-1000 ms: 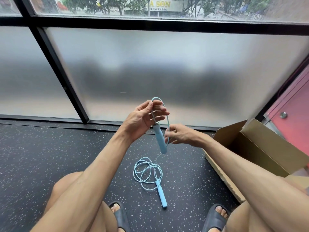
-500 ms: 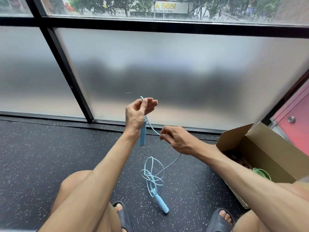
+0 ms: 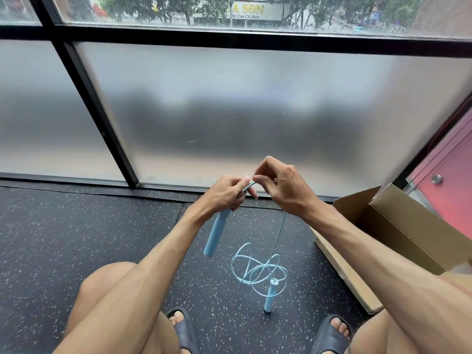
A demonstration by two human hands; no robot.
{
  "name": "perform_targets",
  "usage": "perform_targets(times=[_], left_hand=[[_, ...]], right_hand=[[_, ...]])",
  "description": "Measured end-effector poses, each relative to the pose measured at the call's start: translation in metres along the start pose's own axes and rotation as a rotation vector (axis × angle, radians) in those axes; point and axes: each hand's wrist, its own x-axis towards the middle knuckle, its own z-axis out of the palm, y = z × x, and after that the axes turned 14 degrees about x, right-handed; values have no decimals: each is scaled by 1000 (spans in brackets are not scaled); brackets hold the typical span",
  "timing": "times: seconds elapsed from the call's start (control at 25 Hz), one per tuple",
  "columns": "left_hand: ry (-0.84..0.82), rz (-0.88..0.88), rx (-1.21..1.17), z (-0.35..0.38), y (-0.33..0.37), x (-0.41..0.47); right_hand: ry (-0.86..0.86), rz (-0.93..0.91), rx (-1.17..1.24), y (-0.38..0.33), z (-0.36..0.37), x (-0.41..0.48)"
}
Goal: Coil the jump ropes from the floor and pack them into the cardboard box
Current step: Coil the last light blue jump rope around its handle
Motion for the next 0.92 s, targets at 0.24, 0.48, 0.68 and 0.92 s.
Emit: perform_targets(times=[0.24, 0.48, 0.68, 0.92], left_hand=[[-256, 23, -419, 0, 7, -3], [-154, 83, -782, -7, 9, -4], [62, 108, -854, -16, 8, -3], [334, 99, -894, -23, 4, 1]], right_hand=[[92, 159, 205, 10, 3, 3], [-41, 514, 556, 25, 19, -3], [-338, 709, 387, 37, 28, -22], [-316, 702, 299, 28, 32, -26]])
